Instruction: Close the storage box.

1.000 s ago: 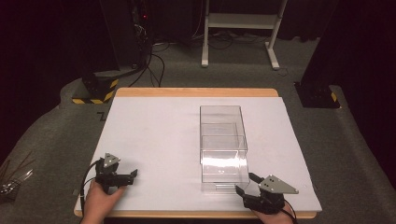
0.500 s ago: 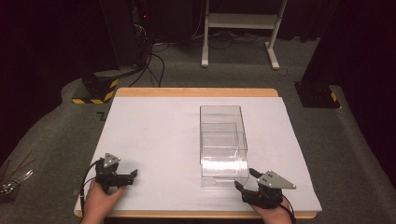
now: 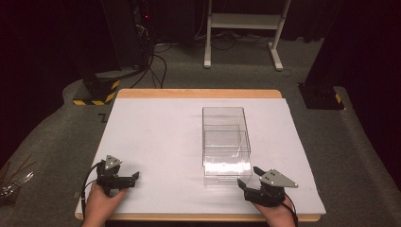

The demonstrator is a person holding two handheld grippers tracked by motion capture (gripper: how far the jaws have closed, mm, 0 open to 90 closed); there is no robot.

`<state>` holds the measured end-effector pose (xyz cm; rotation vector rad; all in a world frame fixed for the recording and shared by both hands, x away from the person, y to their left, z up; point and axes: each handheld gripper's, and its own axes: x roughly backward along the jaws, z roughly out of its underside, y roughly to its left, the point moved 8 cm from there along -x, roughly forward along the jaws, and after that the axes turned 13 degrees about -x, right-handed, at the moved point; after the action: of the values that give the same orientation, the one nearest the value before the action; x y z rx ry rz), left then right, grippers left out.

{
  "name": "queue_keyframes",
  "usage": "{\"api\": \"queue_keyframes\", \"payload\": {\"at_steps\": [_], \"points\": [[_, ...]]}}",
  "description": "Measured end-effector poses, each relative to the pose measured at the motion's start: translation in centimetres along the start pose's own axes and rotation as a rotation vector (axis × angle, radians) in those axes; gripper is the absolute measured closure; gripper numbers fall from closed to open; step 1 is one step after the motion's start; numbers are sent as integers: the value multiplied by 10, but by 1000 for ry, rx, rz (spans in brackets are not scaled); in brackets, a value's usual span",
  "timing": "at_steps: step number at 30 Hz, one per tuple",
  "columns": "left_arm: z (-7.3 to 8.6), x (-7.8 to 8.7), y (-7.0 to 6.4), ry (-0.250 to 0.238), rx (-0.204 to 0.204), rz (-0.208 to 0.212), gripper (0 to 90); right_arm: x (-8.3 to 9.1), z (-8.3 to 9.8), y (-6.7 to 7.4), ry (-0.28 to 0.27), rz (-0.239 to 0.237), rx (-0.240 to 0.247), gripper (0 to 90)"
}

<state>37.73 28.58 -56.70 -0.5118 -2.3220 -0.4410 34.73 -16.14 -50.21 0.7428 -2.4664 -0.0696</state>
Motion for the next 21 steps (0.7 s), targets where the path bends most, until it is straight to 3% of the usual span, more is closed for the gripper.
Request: {"api": "queue_keyframes", "payload": {"at_steps": [21], "points": [[0, 0, 0, 1, -2, 0, 6, -12, -3, -7, 0, 8, -3, 219]]}}
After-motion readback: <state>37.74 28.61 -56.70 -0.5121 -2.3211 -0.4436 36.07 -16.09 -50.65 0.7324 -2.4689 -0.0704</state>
